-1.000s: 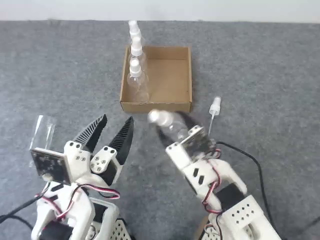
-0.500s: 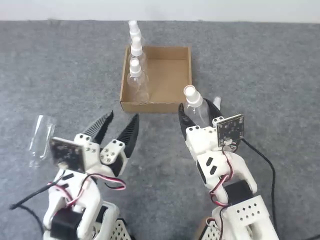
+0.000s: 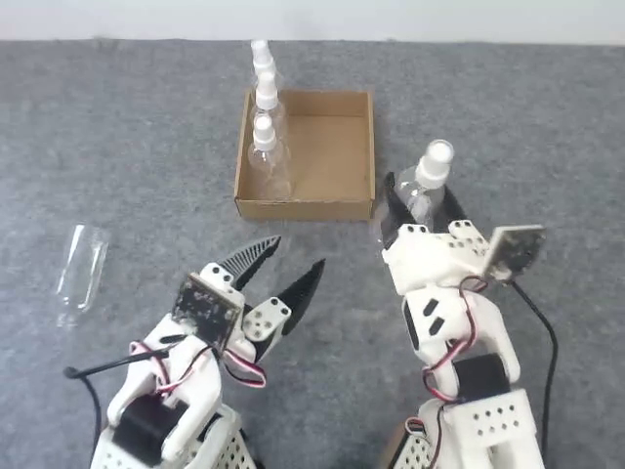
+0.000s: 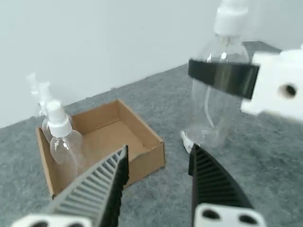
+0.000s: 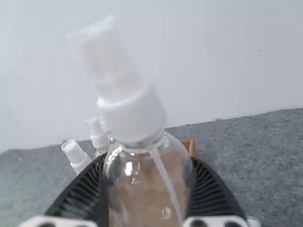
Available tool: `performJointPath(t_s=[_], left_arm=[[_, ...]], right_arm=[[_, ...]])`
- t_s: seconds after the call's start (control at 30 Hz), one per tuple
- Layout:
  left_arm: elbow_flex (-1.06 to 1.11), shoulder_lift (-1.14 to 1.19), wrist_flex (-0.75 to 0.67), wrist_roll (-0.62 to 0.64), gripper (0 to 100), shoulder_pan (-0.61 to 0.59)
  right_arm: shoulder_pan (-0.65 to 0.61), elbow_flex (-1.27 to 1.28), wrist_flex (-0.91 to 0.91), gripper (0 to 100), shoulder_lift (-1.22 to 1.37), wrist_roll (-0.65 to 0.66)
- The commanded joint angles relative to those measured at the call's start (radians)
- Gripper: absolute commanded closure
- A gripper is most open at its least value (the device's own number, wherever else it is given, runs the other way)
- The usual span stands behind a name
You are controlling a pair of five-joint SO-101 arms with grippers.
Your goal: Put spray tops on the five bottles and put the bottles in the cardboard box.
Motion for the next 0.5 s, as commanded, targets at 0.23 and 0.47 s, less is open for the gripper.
performJointPath(t_s=[0.23, 0.47], left_arm=[[0.054, -0.012, -0.109, -0.044, 80, 0.005], [0.058, -0.011, -0.110, -0.041, 80, 0.015]], right_arm=[[-0.039, -0.038, 0.150, 94.7, -0.366, -0.083], [-0.202, -0.009, 0.160, 94.7, -0.357, 0.002]])
